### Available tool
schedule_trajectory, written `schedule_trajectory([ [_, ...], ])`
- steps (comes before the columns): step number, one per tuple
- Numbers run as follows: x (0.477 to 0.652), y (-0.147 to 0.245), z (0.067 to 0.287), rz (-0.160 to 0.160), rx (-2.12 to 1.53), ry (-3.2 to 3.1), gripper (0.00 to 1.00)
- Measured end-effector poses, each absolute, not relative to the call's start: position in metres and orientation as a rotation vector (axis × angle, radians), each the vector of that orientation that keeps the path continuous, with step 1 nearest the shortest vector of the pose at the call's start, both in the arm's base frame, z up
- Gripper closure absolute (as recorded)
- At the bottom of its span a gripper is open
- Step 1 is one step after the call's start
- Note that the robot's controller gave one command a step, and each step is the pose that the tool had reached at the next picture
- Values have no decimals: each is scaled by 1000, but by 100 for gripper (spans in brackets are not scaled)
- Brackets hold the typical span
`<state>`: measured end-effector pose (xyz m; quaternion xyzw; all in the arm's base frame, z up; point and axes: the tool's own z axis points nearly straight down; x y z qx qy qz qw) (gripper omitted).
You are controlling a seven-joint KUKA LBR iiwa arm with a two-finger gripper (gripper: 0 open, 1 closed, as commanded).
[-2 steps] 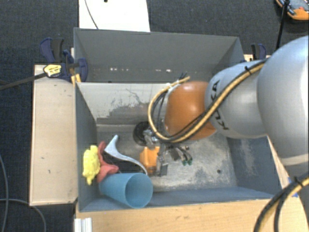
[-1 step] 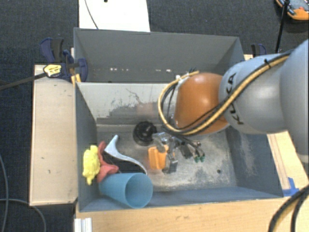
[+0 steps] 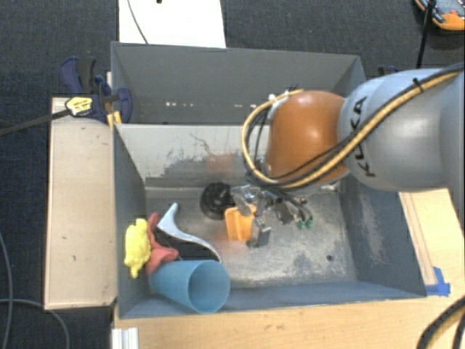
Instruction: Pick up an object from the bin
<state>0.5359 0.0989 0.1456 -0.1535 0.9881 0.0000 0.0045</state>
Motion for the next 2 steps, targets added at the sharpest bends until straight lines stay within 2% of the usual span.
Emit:
schedule_trajectory([
  [1, 521, 92, 172, 1, -566, 3094, 100],
  [2, 529, 94, 156, 0, -552, 3075, 100],
])
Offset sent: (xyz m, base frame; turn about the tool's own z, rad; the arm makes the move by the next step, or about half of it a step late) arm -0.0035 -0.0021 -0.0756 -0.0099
